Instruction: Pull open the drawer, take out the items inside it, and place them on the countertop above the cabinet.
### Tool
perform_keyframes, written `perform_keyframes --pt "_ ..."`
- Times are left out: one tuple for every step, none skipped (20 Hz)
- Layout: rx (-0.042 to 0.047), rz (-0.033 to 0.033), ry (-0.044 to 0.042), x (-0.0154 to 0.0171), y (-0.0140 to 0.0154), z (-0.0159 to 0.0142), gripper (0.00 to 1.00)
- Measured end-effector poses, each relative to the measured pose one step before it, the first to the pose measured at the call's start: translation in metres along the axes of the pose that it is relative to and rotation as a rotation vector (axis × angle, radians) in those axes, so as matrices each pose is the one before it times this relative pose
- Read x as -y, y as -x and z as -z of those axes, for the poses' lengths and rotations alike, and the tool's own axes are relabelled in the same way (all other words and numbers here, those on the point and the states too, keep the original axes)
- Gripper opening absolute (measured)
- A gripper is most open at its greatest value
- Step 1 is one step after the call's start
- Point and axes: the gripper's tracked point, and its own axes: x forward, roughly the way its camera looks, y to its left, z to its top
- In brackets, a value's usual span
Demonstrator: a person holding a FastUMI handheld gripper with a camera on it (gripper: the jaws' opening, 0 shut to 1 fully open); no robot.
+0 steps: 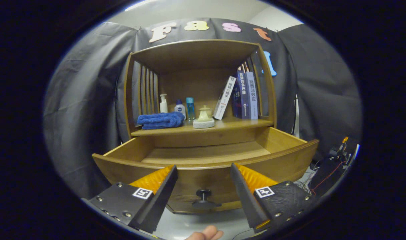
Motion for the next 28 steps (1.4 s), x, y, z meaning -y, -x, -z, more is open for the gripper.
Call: perform_keyframes --pt "0.00858 0.00235 0.00312 0.00045 -0.00019 -0.00155 0.96" --pt "-0.00215 0.00266 0.00584 0.00066 -0.00072 0.00215 0.96" --pt "0.00212 0.00032 0.00159 0.00052 0.0003 -0.00062 0.96" --pt "-0.00043 -0.00205 -0.00616 0.00014 -0.00107 -0.00039 0.96" --pt "-0.0004 -0.00273 -0.00497 0.00041 -0.00085 0.00001 0.96" --pt "-0.00314 -0.00309 -0.00103 0.00075 -0.00209 0.00003 0.96" --pt "-0.00237 -0.00248 0.00003 0.00057 -0.00129 -0.00049 0.96" --pt "-0.00504 -0.00281 0.001 0.00076 -0.00095 0.00042 0.96" --pt "-0.00062 -0.00207 0.00043 0.0008 -0.0003 -0.00078 0.96" --pt "-0.00221 -0.00216 -0.00098 0.00048 -0.00096 0.00014 0.96" --pt "-0.00005 -0.00234 -0.0023 -0.00019 -0.00141 -0.00082 0.96" --pt "-0.00182 -0.00201 -0.00121 0.00049 -0.00057 0.00031 0.96" --pt "0.00001 -0.0019 -0.00059 0.0004 -0.00082 -0.00063 0.96" --pt "-0.00132 -0.00135 0.00027 0.00058 -0.00076 -0.00012 0.96" --pt "0.00013 -0.00033 -0.00235 0.0008 -0.00139 -0.00061 0.96" --pt "-0.00085 -0.00111 -0.00451 0.00009 -0.00104 0.00106 0.97" --pt "0.00253 -0.00202 -0.00732 0.00028 -0.00047 -0.00023 0.97" --pt "0.0036 -0.0029 -0.0054 -0.00012 -0.00045 -0.00047 0.97" --pt "0.00607 -0.00134 -0.00309 0.00028 -0.00022 -0.00063 0.97" --pt "0.00199 -0.00065 -0.00091 0.00055 -0.00071 0.00066 0.97" --pt "0.00167 -0.00073 -0.00169 0.00025 -0.00133 -0.00035 0.97" --pt "-0.00122 -0.00064 -0.00168 -0.00031 -0.00258 -0.00011 0.97" --pt "-0.00134 0.00148 0.00495 -0.00033 -0.00195 -0.00088 0.97" --pt "-0.00282 0.00004 0.00034 0.00007 -0.00346 0.00031 0.97" --pt "-0.00174 -0.00119 -0.00234 -0.00011 -0.00215 -0.00096 0.97" --pt "-0.00216 -0.00183 -0.00268 0.00021 -0.00382 -0.00084 0.97" --pt "0.00142 -0.0015 -0.0032 0.00029 -0.0021 -0.0016 0.97" --pt "0.00209 -0.00253 -0.004 0.00039 -0.0017 -0.00143 0.97"
